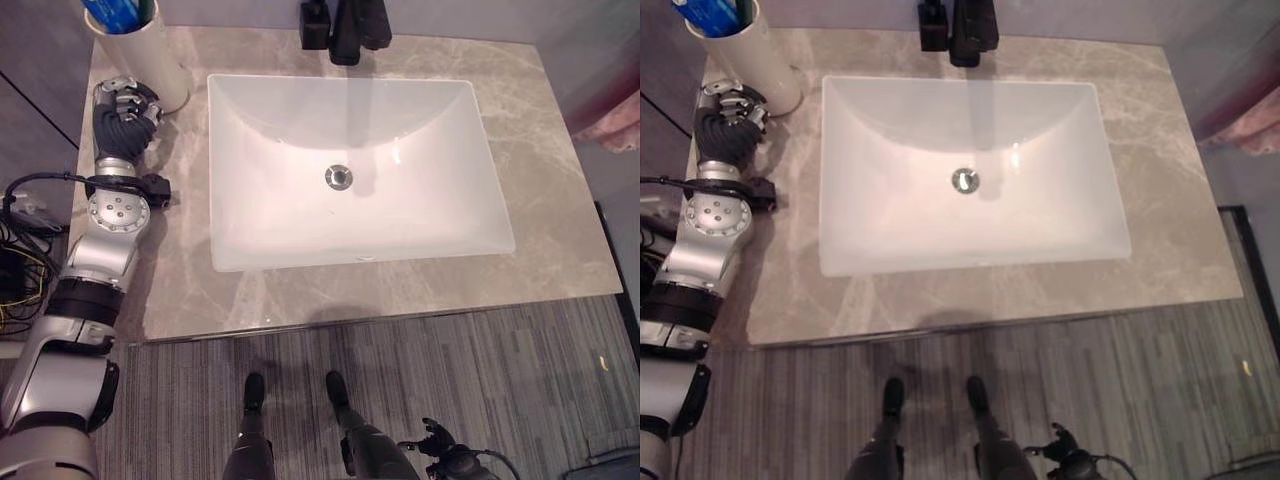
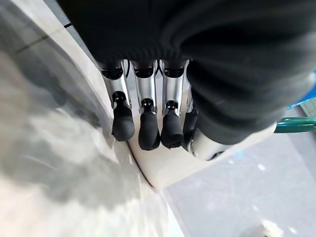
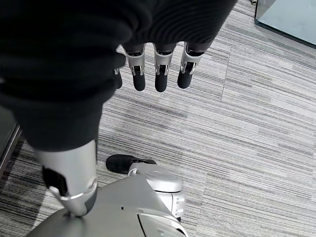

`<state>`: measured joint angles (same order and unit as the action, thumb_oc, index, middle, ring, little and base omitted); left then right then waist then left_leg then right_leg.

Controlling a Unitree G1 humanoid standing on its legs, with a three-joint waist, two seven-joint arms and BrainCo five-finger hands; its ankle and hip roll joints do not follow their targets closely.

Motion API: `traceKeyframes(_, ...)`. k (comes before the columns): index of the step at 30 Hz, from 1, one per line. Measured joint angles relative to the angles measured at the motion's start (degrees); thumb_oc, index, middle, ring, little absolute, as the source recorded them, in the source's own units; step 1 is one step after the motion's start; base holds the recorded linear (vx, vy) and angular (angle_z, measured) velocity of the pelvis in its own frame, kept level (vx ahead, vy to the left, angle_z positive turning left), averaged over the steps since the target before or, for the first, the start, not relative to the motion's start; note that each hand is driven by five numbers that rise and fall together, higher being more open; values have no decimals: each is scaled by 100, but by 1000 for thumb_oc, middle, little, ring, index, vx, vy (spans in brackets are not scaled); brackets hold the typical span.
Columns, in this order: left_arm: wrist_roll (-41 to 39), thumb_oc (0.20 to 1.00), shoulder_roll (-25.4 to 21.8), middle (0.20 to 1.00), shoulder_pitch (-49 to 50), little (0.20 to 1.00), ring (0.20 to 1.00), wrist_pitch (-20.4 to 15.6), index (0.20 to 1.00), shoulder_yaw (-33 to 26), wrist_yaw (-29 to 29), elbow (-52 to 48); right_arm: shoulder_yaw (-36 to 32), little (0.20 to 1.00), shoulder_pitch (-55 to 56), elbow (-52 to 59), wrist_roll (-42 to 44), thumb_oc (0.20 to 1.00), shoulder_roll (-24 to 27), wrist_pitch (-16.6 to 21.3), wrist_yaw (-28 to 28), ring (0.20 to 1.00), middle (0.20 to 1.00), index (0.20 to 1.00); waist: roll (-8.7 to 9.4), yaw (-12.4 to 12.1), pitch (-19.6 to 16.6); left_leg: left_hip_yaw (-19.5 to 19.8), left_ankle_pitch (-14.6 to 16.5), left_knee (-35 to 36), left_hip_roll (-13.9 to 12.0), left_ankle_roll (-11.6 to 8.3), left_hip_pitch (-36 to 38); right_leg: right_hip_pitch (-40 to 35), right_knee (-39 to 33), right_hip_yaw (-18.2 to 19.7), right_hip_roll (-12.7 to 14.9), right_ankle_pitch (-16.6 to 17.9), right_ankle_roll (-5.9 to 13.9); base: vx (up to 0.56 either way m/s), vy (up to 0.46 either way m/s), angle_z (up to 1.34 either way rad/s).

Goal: Put brush and paste in cup on sink, flatten towel.

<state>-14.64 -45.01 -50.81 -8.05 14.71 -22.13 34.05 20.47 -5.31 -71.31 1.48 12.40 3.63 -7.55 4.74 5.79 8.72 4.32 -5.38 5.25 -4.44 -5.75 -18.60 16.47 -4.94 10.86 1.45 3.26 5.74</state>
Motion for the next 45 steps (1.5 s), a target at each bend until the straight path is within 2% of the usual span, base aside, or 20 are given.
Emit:
traceKeyframes(8, -1, 200, 138, 200, 154, 200, 200, 34, 200, -46, -20, -166, -3, 1000, -4, 49, 0, 1000, -1, 10, 2, 1000, 1000, 1000, 36, 106, -24, -48, -24, -2, 9, -22, 103, -158, 2, -90, 37, 9, -6, 4, -2, 4)
traceKeyframes(15, -13, 200, 781, 200, 1051, 200, 200, -61, 200, -213, 8, -857, -41, 1000, 21, 34, -7, 1000, -10, -6, 6, 1000, 1000, 1000, 44, 117, -31, -172, -88, 0, 56, -57, 379, -732, 1, -706, 98, -131, -36, 67, 47, 39)
traceKeyframes(16, -16, 200, 1021, 200, 1240, 200, 200, -62, 200, -219, 22, -885, -140, 1000, 61, 26, -9, 1000, 45, -13, 4, 1000, 1000, 1000, -2, 141, -18, -443, 47, 28, 71, 45, 448, -939, 2, -910, 184, -202, -70, 72, 176, 91)
traceKeyframes(18, -15, 200, 1422, 200, 1449, 200, 200, -58, 200, -168, 117, -912, -333, 1000, 222, 49, -10, 1000, 149, -28, 4, 1000, 1000, 1000, -43, 313, -7, -1707, 455, 12, 4, 442, 671, -1283, 3, -1342, 494, -304, -33, 34, 171, 129)
traceKeyframes(19, -15, 200, 1624, 200, 1492, 200, 200, -60, 200, -39, 151, -934, -412, 1000, 319, 72, -6, 1000, 260, -41, 3, 1000, 1000, 1000, -149, 495, -29, -2562, 565, -151, -102, 605, 750, -1488, 35, -1634, 679, -378, 36, 54, 129, 131)
traceKeyframes(20, -14, 200, 1718, 200, 1499, 200, 200, -65, 200, 28, 192, -939, -445, 1000, 358, 87, -7, 1000, 327, -64, 9, 1000, 1000, 1000, -255, 560, -44, -2972, 509, -283, -209, 543, 757, -1567, 83, -1789, 704, -429, 70, -5, 50, 115)
traceKeyframes(21, -14, 200, 1799, 200, 1553, 200, 200, -63, 200, 35, 261, -1011, -516, 1000, 370, 75, -5, 1000, 353, -104, 5, 1000, 1000, 1000, -339, 559, -88, -3021, 439, -374, -132, 449, 763, -1566, 197, -1812, 771, -503, 103, -28, 41, 42)
traceKeyframes(23, -15, 200, 1805, 200, 1666, 200, 200, -92, 200, 17, 305, -1136, -547, 1000, 394, 69, -5, 1000, 338, -103, 7, 1000, 1000, 1000, -373, 477, -124, -2937, 25, -399, 45, 554, 857, -1448, 587, -1720, 959, -742, 341, 88, 115, -3)
traceKeyframes(24, -18, 200, 1718, 200, 1872, 200, 200, -101, 200, -87, 358, -1372, -605, 1000, 345, 14, -4, 1000, 237, -114, 8, 1000, 1000, 1000, -343, 428, -146, -2987, 176, -392, 138, 498, 925, -1478, 613, -1634, 1034, -745, 309, 57, 84, -28)
traceKeyframes(26, -11, 200, 1592, 200, 2266, 200, 200, -136, 200, -131, 498, -1636, -803, 1000, 385, -47, 6, 1000, 40, -117, 3, 1000, 1000, 1000, -270, 404, -194, -3029, 218, -459, 248, 638, 1062, -1554, 678, -1509, 1175, -716, 376, 107, 163, -14)
traceKeyframes(30, -12, 200, 1340, 200, 2469, 200, 200, -126, 200, -244, 612, -1758, -822, 1000, 368, -1, 7, 1000, -2, -161, 2, 1000, 1000, 1000, -200, 372, -232, -3033, 260, -255, 309, 661, 1332, -1617, 867, -1432, 1205, -668, 465, 53, 110, -3)
traceKeyframes(33, -1, 200, 1318, 200, 2479, 200, 200, -130, 200, -281, 725, -1762, -817, 1000, 449, 84, 116, 1000, -20, -153, 8, 1000, 1000, 1000, -206, 359, -275, -3040, 277, -3, 350, 700, 1748, -1604, 1452, -1264, 1168, -613, 583, -22, 85, -4)
traceKeyframes(35, 0, 200, 1322, 200, 2489, 200, 200, -126, 200, -273, 762, -1762, -820, 1000, 473, 123, 155, 1000, -9, -128, 8, 1000, 1000, 1000, -269, 408, -307, -3046, 318, -3, 303, 763, 1803, -1290, 2099, -1099, 1110, -543, 776, -49, 121, -14)
traceKeyframes(36, 3, 200, 1285, 200, 2491, 200, 200, -124, 200, -296, 768, -1763, -923, 1000, 459, 241, 231, 1000, -15, -107, 14, 1000, 1000, 1000, -296, 439, -296, -3159, 359, -9, 258, 849, 1877, -701, 3109, -906, 1039, -342, 1026, 106, 221, -34)
traceKeyframes(38, 5, 200, 1296, 200, 2526, 200, 200, -106, 200, -309, 775, -1769, -945, 1000, 466, 375, 236, 1000, 11, -87, 12, 1000, 1000, 1000, -371, 527, -219, -3153, 531, 12, 252, 971, 2063, -112, 4288, -895, 1044, 102, 1129, 105, 107, -28)
traceKeyframes(39, 15, 200, 1325, 200, 2532, 200, 200, -100, 200, -309, 770, -1773, -1006, 1000, 456, 491, 250, 1000, 17, -85, 14, 1000, 1000, 1000, -357, 531, -185, -3181, 613, 41, 249, 924, 2203, -24, 4309, -1020, 1058, -293, 1034, 183, -119, -16)
traceKeyframes(40, 107, 200, 1316, 200, 2530, 200, 200, -93, 200, -284, 774, -1831, -995, 1000, 515, 495, 260, 1000, 22, -87, 15, 1000, 1000, 1000, -415, 568, -211, -3214, 699, 40, 261, 907, 2281, -23, 3355, -1370, 1007, -559, 932, 194, -138, -23)
traceKeyframes(41, 126, 200, 1310, 200, 2648, 200, 200, -137, 200, -476, 789, -2121, -1012, 1000, 468, 330, 257, 1000, 22, -95, 15, 1000, 1000, 1000, -398, 522, -220, -3332, 767, -8, 312, 864, 2338, 4, 1310, -2059, 1142, -313, 1035, 91, -257, -17)
traceKeyframes(42, 123, 200, 1317, 200, 2758, 200, 200, -143, 200, -624, 800, -2158, -999, 1000, 466, 294, 249, 1000, 21, -112, 18, 1000, 1000, 1000, -344, 490, -214, -3345, 786, -70, 360, 862, 2344, -10, 592, -2054, 1150, -69, 1033, 10, -178, -8)
traceKeyframes(45, -96, 200, 1523, 200, 3210, 200, 200, -127, 200, -664, 959, -2183, -972, 1000, 770, 277, 217, 1000, 20, -133, 51, 1000, 1000, 1000, -231, 411, -336, -3260, 873, -119, 362, 695, 2523, 244, 1850, -1741, 1003, 42, 582, 87, -130, 36)
